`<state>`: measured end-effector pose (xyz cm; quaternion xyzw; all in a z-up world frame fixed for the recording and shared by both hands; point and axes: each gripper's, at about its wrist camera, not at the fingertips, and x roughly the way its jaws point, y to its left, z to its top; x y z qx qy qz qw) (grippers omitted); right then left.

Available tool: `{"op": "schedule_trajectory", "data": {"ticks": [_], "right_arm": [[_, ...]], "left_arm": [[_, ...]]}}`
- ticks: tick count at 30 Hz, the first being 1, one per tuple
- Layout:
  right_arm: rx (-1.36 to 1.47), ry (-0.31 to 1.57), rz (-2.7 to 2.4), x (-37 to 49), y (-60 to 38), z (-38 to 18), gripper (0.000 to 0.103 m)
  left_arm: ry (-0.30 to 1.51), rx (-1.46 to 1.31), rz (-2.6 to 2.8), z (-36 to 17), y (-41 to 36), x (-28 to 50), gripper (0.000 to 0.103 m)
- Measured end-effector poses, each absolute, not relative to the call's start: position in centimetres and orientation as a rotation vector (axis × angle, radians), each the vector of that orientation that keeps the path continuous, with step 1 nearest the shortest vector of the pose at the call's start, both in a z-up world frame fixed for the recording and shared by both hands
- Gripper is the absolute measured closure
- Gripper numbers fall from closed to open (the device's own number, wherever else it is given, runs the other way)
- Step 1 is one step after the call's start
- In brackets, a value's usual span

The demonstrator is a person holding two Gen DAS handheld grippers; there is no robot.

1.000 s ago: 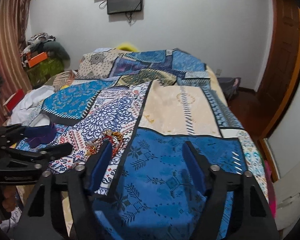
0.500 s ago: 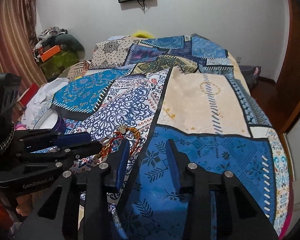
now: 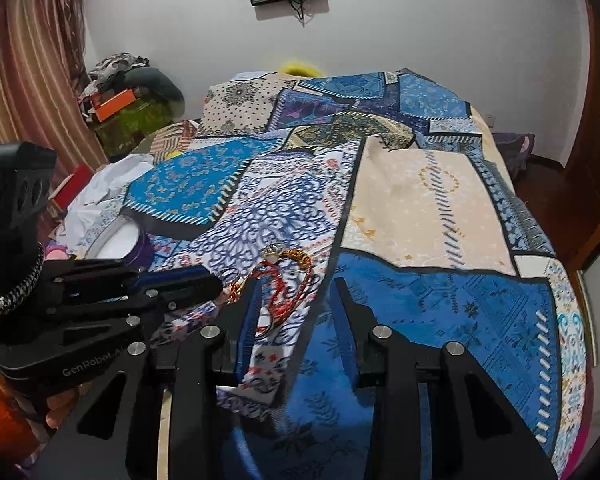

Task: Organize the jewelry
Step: 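Move the right gripper down to the pile of rings and bracelets, then close the right gripper on a silver ring and lift it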

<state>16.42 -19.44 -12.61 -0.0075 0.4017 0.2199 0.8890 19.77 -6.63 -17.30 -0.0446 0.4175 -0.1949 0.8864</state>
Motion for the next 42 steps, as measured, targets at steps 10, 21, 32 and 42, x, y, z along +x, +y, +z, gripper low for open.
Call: {"op": "schedule_trajectory", "data": {"ticks": [10, 21, 32, 42], "right_arm": [[-0.036, 0.849, 0.52, 15.0, -17.0, -12.9, 0.073], [-0.068, 0.911, 0.524, 14.6, -16.2, -14.7, 0.083], [-0.079, 0.875, 0.5, 14.1, -16.4, -14.0, 0.085], [-0.057, 0.846, 0.469, 14.3, -17.5, -12.9, 0.085]], "left_arm": [[0.874, -0.095, -0.394, -17.2, -5.5, 17.9, 0.093], [0.929, -0.123, -0.388, -18.5, -4.9, 16.9, 0.093], [0.935, -0.136, -0.39, -18.5, -4.7, 17.0, 0.091], [0.919, -0.109, -0.38, -18.9, -5.6, 18.0, 0.085]]}}
